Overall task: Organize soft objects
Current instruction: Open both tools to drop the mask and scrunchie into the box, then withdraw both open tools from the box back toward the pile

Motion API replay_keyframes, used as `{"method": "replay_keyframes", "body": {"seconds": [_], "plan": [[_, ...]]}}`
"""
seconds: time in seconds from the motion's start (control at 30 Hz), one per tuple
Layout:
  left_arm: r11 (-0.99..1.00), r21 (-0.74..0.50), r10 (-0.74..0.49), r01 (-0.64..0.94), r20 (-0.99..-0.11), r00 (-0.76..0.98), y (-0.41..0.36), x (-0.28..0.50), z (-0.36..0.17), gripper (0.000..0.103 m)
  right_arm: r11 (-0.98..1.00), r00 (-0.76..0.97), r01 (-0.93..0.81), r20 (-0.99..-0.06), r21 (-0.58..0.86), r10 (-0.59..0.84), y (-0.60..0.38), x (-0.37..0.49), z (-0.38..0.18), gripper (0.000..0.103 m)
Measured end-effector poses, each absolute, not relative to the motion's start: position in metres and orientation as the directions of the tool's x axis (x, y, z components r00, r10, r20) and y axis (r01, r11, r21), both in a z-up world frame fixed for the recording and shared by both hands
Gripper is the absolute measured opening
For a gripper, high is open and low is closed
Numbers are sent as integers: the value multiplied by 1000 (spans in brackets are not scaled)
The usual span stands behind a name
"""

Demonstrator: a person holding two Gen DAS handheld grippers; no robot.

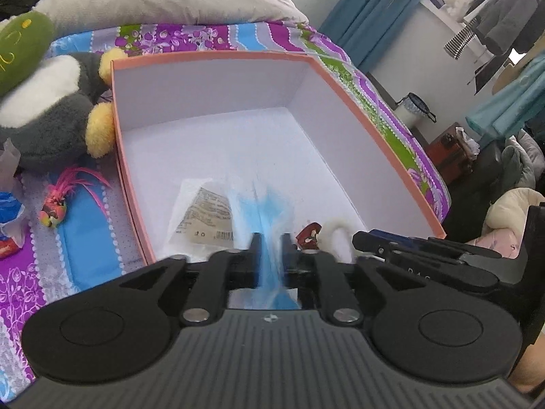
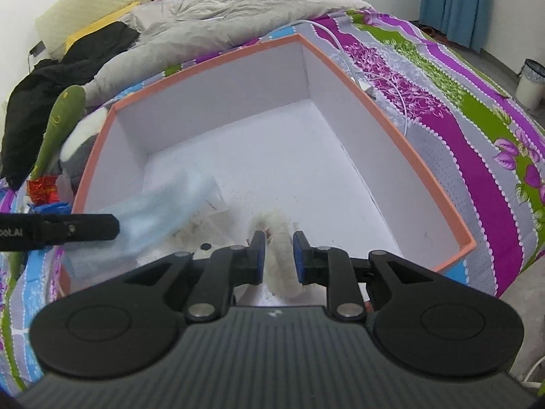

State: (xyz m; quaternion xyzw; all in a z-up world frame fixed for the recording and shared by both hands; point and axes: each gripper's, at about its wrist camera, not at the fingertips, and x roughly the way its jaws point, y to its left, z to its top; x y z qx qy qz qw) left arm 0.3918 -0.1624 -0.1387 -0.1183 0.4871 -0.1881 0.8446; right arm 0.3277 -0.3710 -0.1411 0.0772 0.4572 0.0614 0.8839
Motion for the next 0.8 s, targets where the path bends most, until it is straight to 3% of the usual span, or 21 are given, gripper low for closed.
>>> {"method": "replay_keyframes", "body": {"seconds": [0.03,0.17,0.23,0.33,0.8], "plan": [[903,-379,-429,202,-772,469,-161,389,-135,36,979,582,-47,-791,197,187,-369,326,-138,30],[905,-369,-423,210,-743,518,-152,378,-114,41,980,608,-63,-772,189,188,-364,321,-123,32],[908,-356,-417,221,-726,547,-148,370,-101,43,979,623,-66,-758,192,191,-362,319,-114,43],[911,-348,-409,221,-699,587,-138,357,-84,43,978,650,-82,-733,194,200,-355,313,-99,51],[930,-310,-347,199,-554,756,-79,270,-15,43,953,749,-216,-590,215,303,-304,262,-34,51]]}}
